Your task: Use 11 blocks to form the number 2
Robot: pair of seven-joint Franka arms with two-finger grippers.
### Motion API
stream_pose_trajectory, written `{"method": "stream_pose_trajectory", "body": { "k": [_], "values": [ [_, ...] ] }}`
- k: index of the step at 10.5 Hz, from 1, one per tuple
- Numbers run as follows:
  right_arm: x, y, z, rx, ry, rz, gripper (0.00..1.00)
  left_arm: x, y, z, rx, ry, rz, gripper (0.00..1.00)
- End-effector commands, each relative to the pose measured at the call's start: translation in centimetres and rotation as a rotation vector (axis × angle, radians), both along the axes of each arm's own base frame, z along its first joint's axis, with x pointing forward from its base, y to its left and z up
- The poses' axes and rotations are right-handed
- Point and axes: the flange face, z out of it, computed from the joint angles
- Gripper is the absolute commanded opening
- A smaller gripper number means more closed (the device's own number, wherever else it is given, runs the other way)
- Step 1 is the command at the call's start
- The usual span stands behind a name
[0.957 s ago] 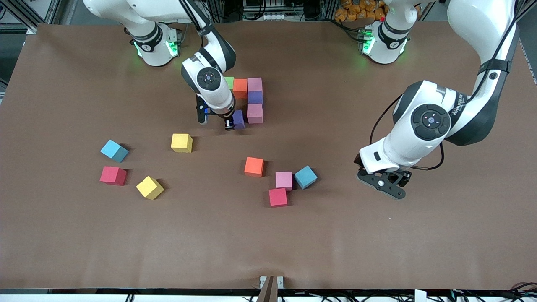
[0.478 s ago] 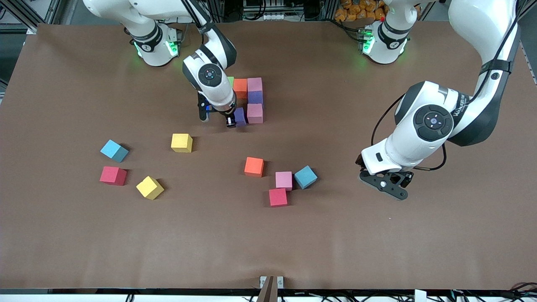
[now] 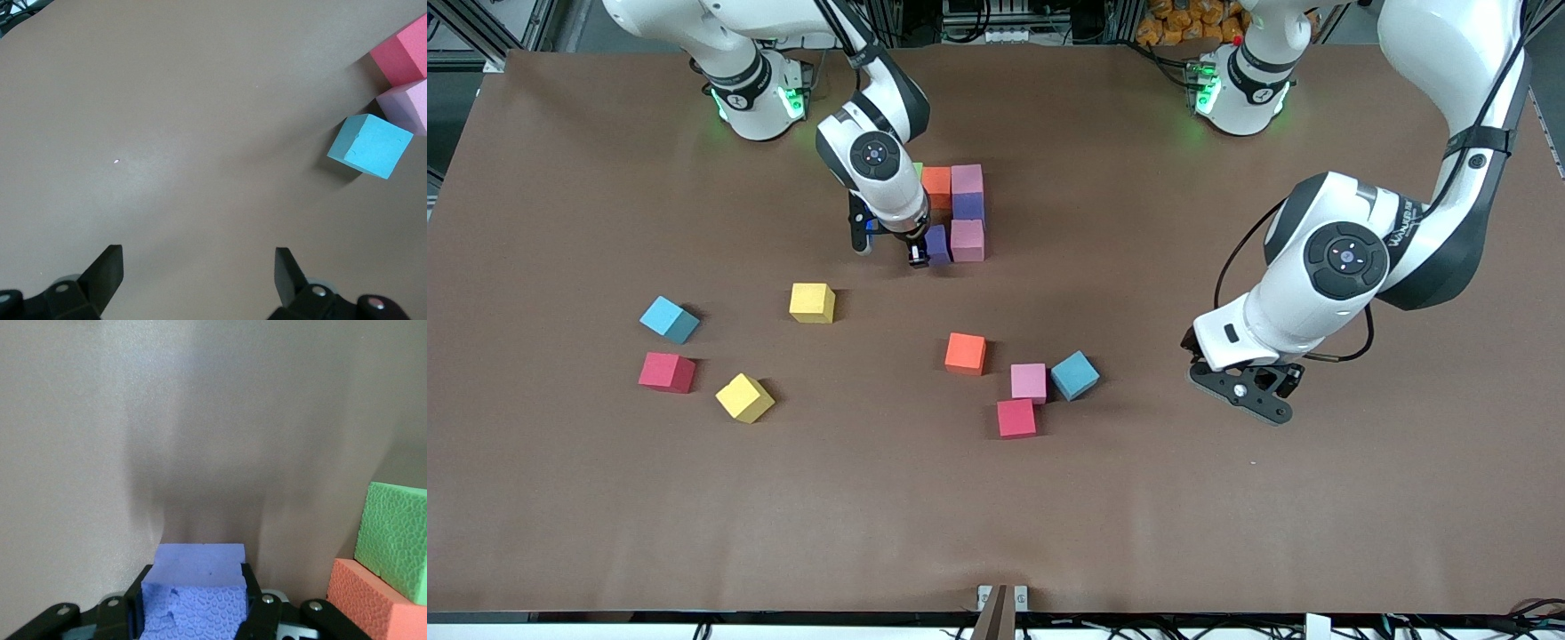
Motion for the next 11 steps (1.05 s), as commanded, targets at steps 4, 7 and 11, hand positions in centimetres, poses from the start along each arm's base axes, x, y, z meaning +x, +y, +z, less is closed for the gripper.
{"method": "stream_pose_trajectory", "body": {
  "k": [4,7,11],
  "values": [
    [-2.09,0.01,-1.46,-0.022,0.017,-0.028,0.0,0.13,-0.12,0.4,0.02,-0.01,-0.019,1.0],
    [-2.6,0.29,-1.25,-0.019,0.018,-0.019,0.0,0.23,0.07,0.37,0.016,-0.009,-0.015,1.0],
    [-2.61,0.28,-1.26,-0.02,0.019,-0.025,0.0,0.14,-0.24,-0.07,0.015,-0.001,-0.016,1.0]
  ]
}}
